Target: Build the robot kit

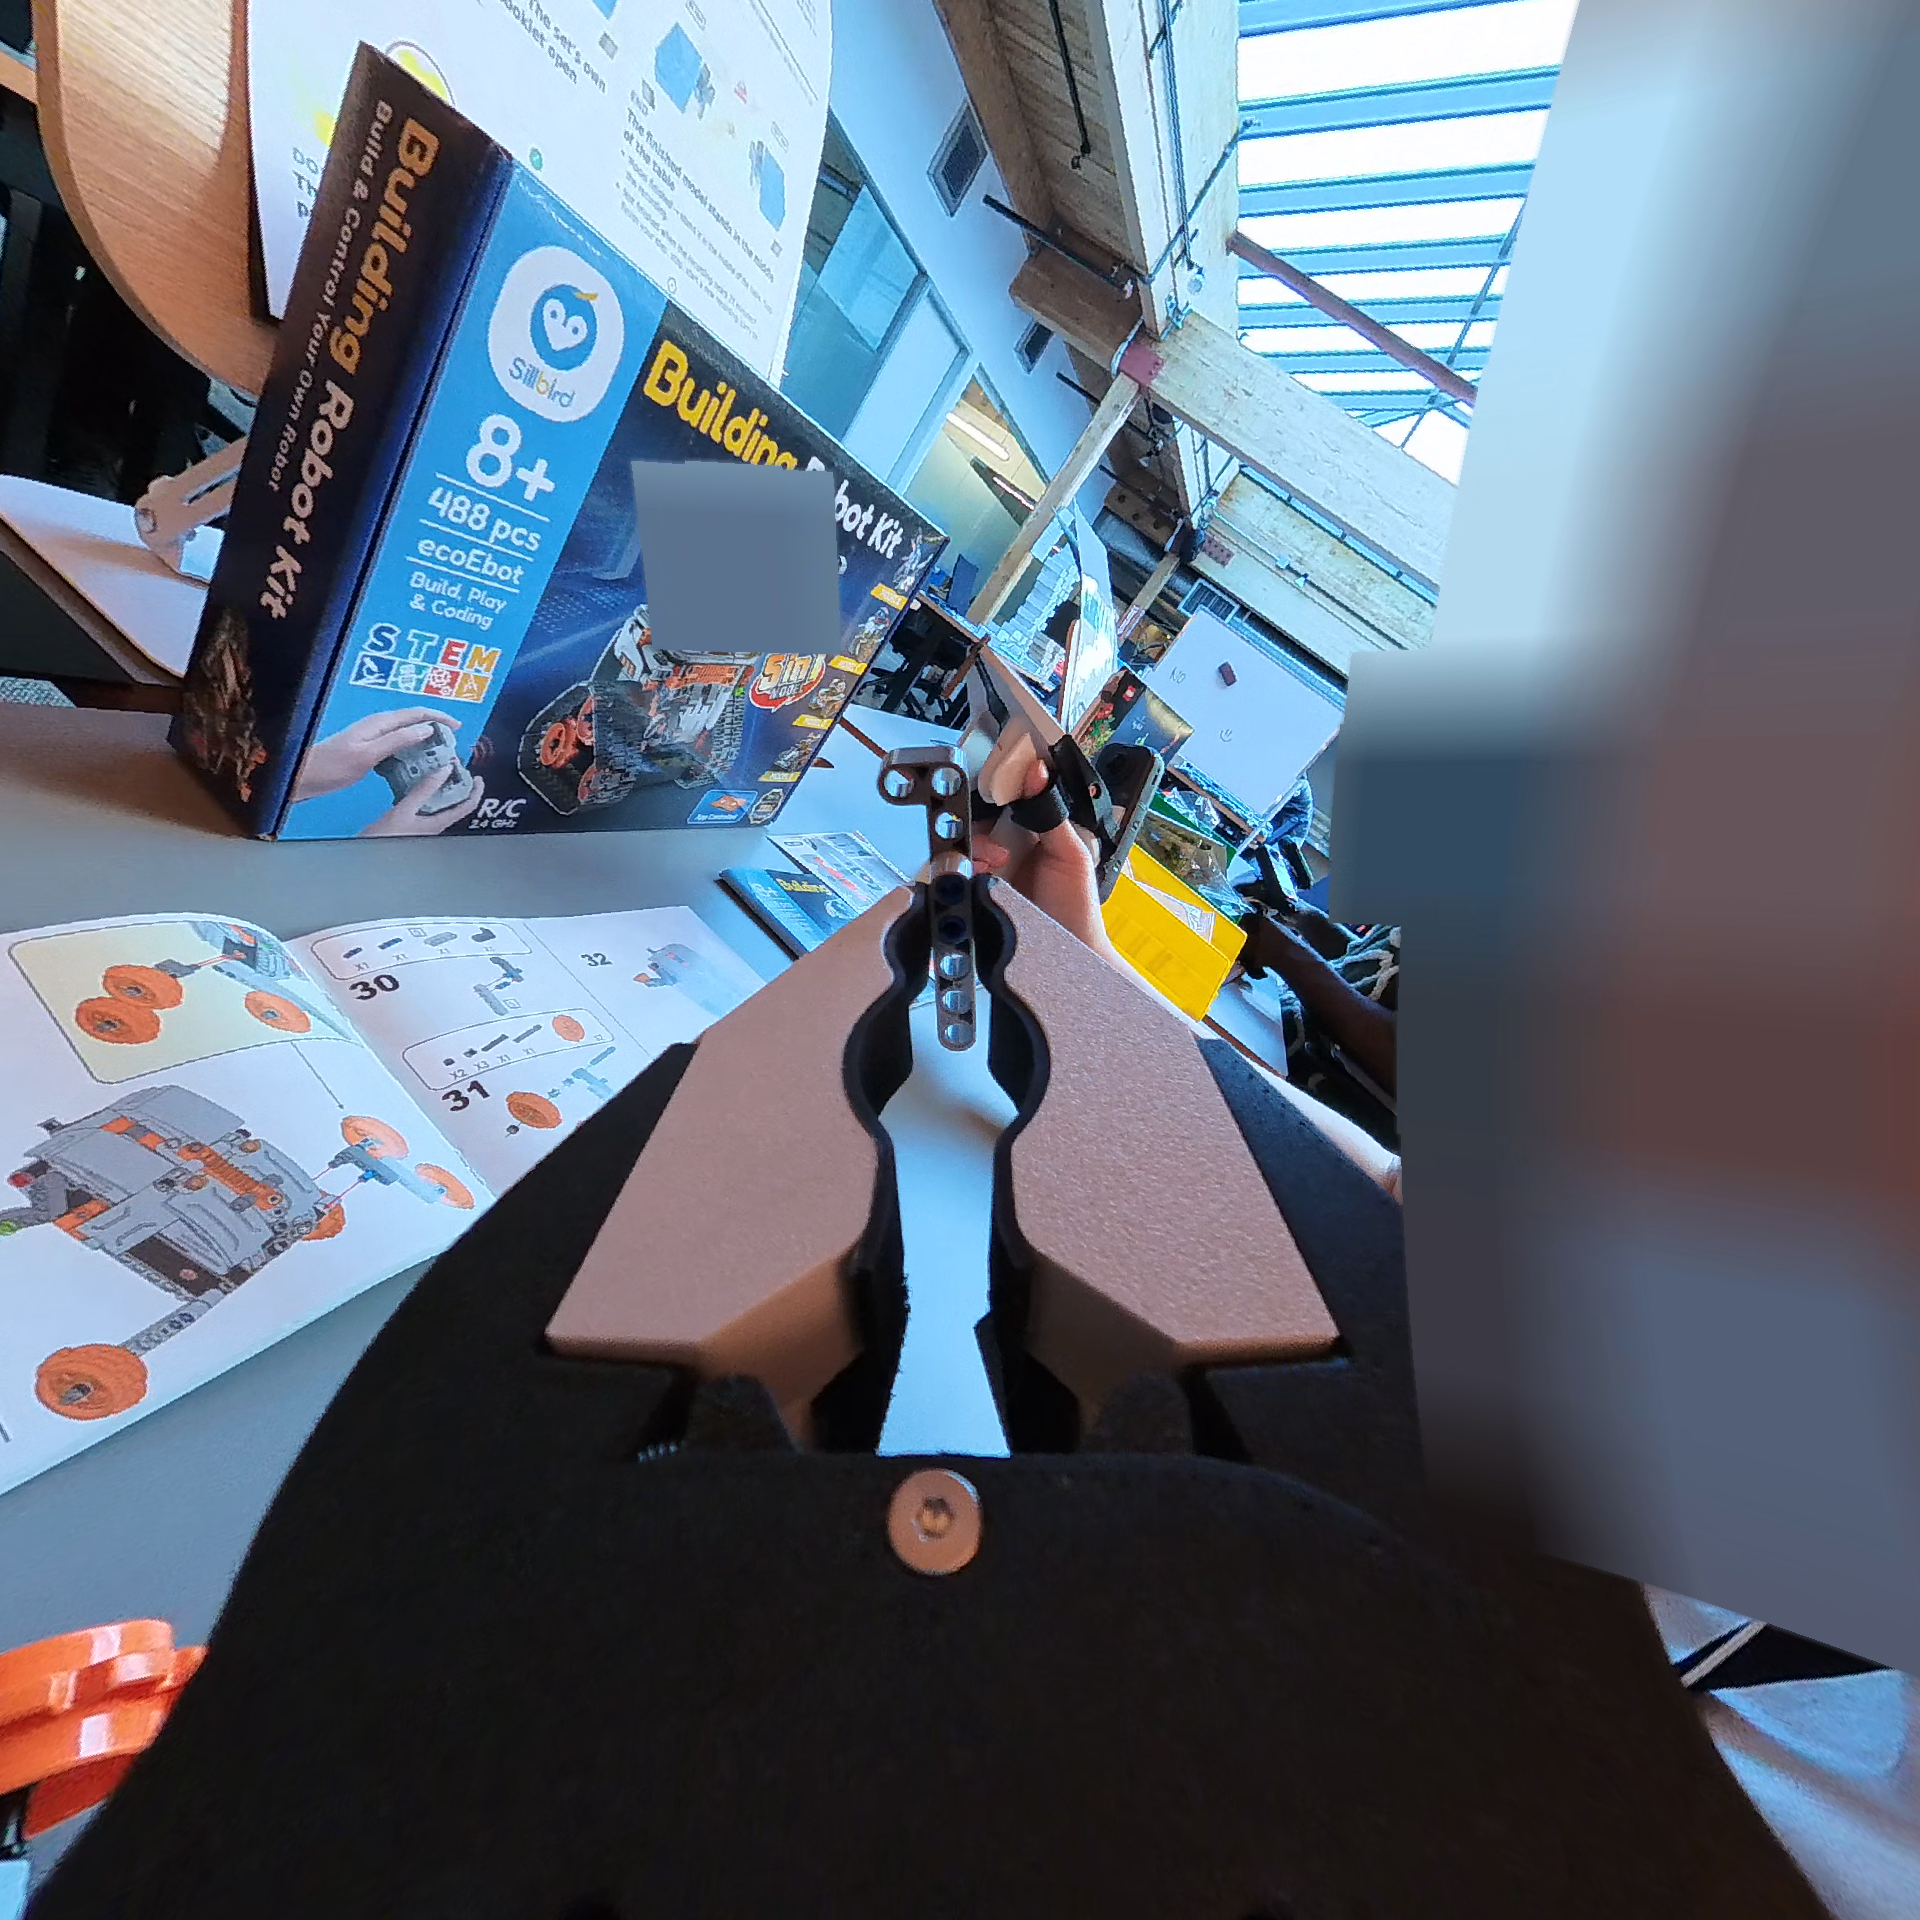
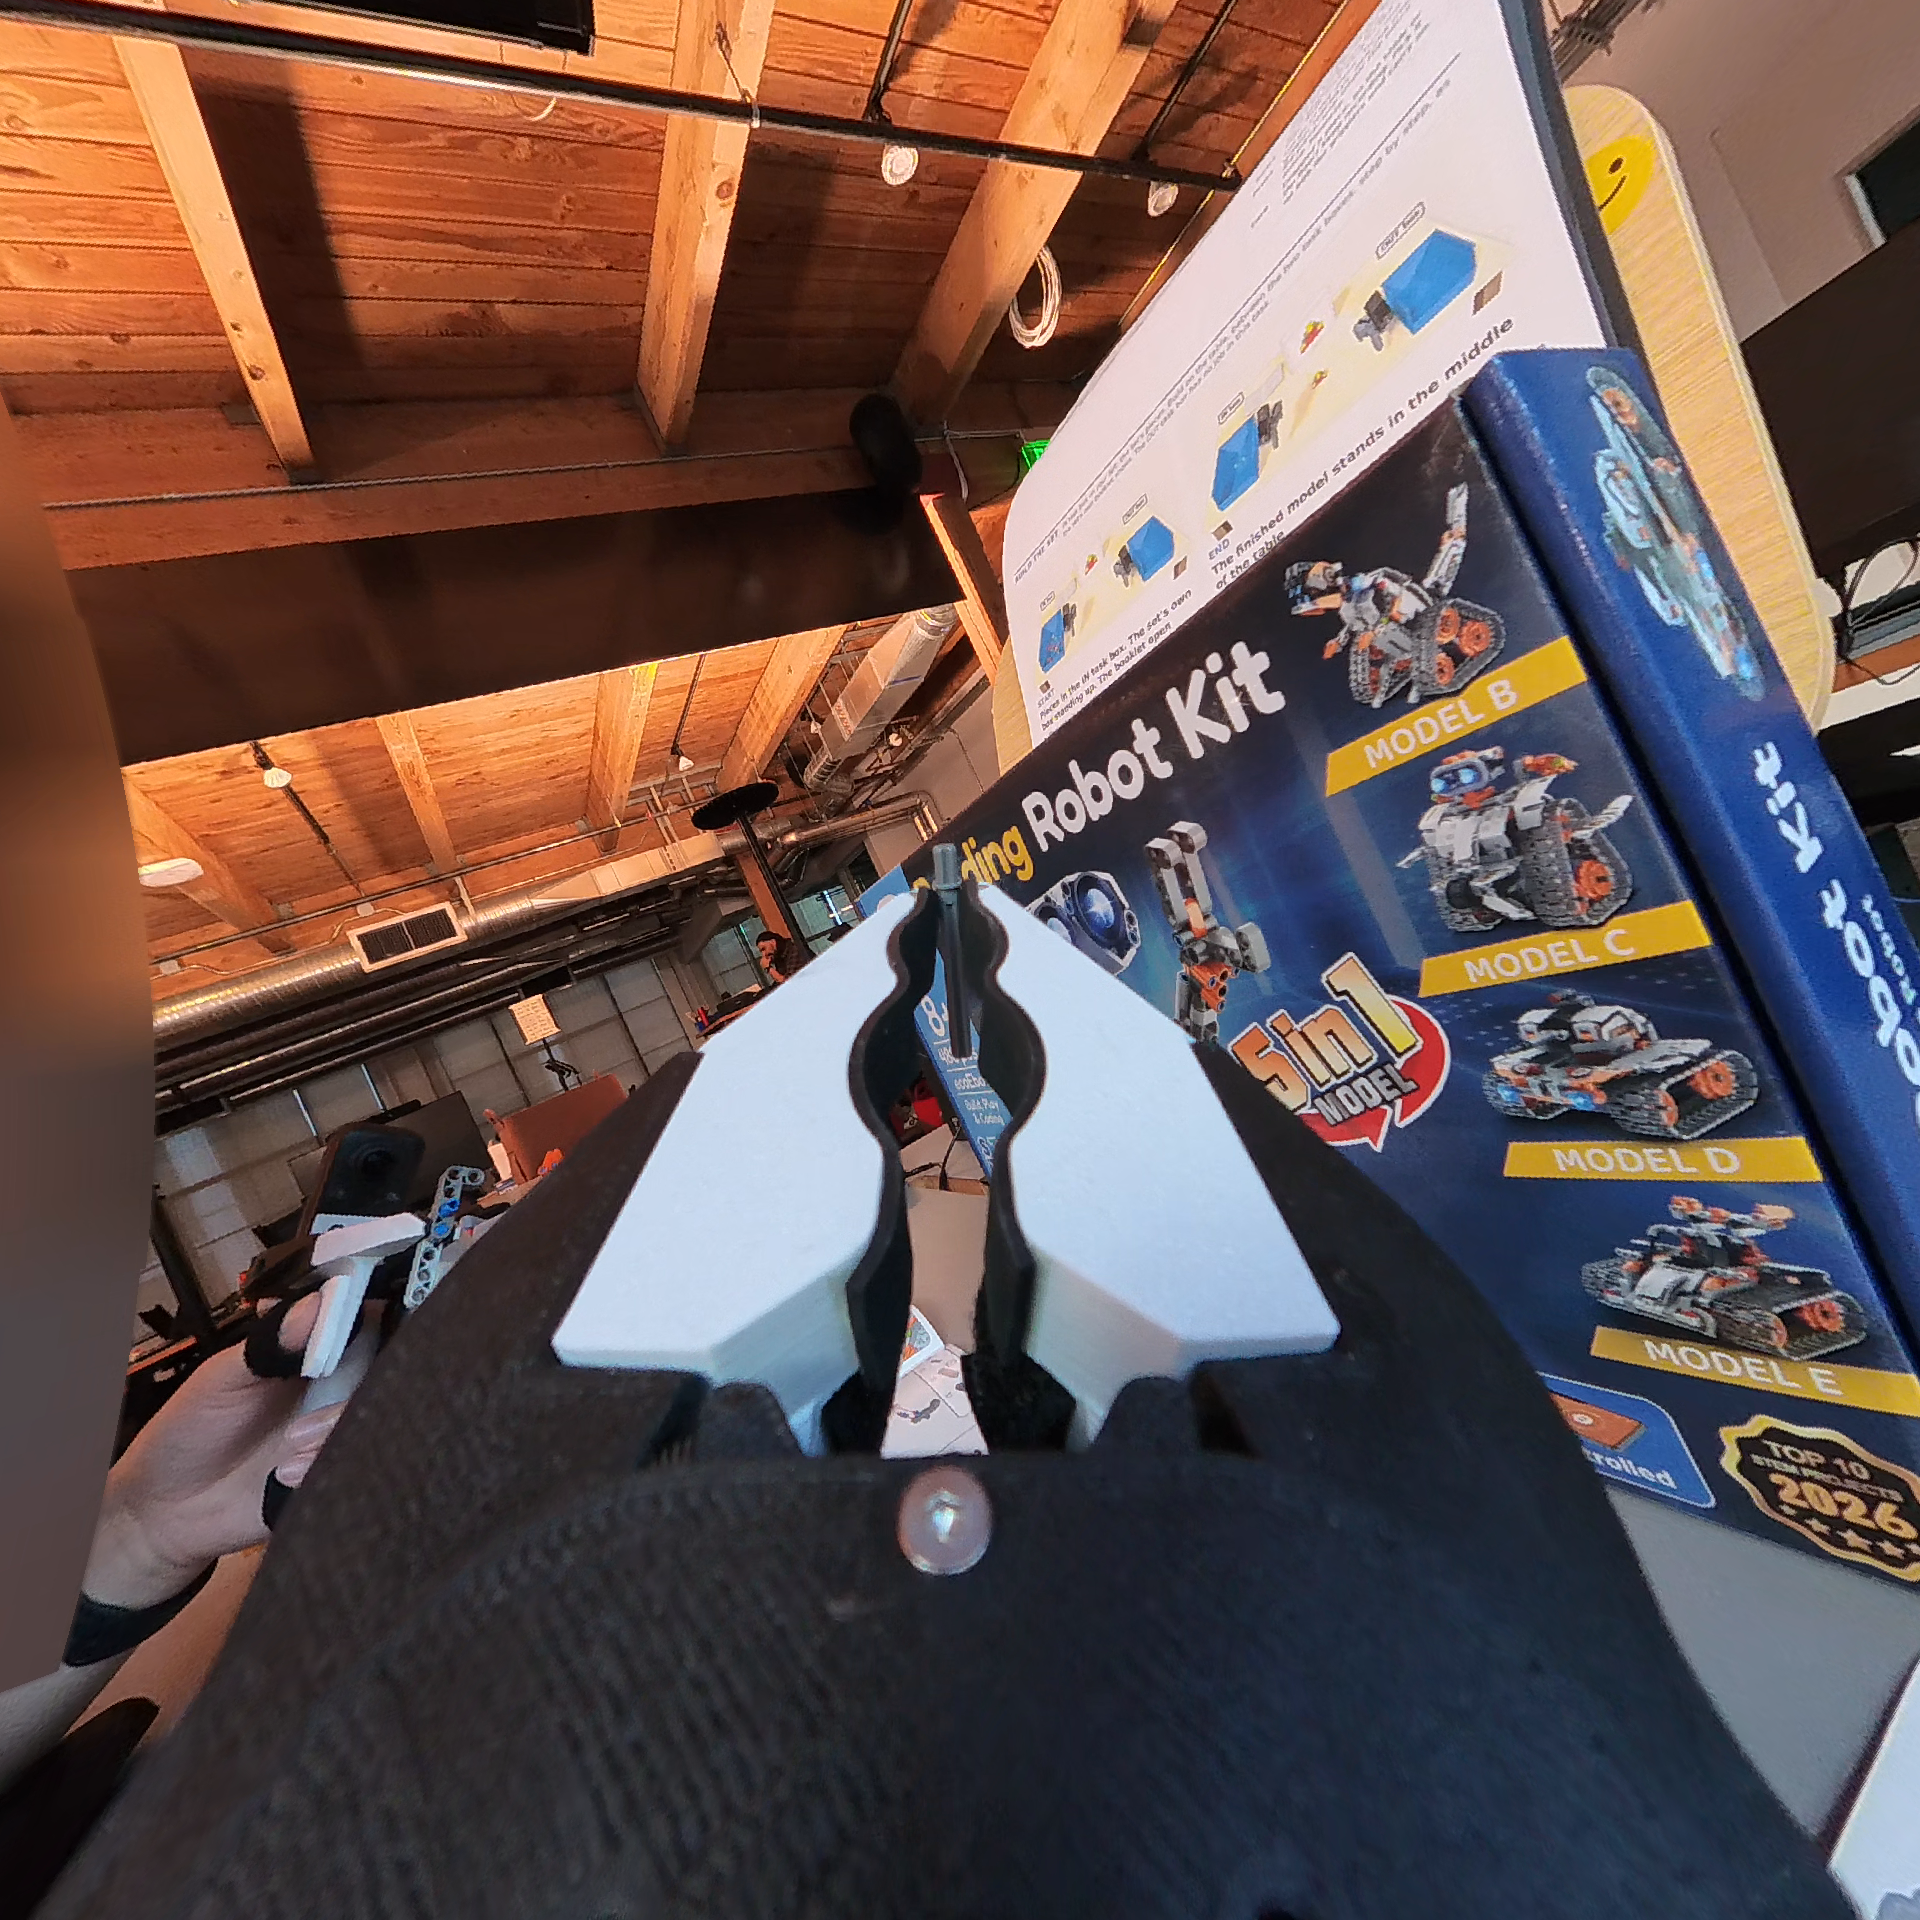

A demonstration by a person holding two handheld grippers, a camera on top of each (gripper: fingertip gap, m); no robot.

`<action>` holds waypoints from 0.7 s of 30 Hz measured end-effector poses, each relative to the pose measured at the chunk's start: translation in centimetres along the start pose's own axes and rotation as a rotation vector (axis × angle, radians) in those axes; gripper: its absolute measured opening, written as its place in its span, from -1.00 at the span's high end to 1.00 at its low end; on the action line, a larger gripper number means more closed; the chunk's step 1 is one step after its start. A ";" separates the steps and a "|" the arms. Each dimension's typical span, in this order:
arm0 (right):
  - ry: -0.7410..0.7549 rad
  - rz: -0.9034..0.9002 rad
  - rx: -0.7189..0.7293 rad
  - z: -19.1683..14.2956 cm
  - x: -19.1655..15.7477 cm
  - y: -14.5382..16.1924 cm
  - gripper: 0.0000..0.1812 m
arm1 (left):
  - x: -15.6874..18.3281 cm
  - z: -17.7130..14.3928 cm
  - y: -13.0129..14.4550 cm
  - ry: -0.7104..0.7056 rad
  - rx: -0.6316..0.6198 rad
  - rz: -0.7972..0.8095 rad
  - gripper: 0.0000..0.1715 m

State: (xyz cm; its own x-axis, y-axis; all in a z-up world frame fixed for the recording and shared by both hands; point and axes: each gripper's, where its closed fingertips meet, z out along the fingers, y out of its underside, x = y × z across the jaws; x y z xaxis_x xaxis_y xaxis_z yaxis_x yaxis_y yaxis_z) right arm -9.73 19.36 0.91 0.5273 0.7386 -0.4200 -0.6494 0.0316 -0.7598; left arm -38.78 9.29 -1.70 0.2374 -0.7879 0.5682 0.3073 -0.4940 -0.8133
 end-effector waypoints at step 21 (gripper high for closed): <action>0.010 0.010 -0.009 -0.1 0.4 0.4 0.97 | -0.2 0.1 0.3 -0.003 -0.008 -0.016 0.95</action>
State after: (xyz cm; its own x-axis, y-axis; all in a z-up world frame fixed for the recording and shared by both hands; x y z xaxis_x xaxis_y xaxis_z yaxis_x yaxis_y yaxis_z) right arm -9.72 19.65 0.40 0.5262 0.7323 -0.4324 -0.6495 0.0179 -0.7602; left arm -38.69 9.33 -2.01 0.2352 -0.7786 0.5817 0.3033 -0.5099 -0.8050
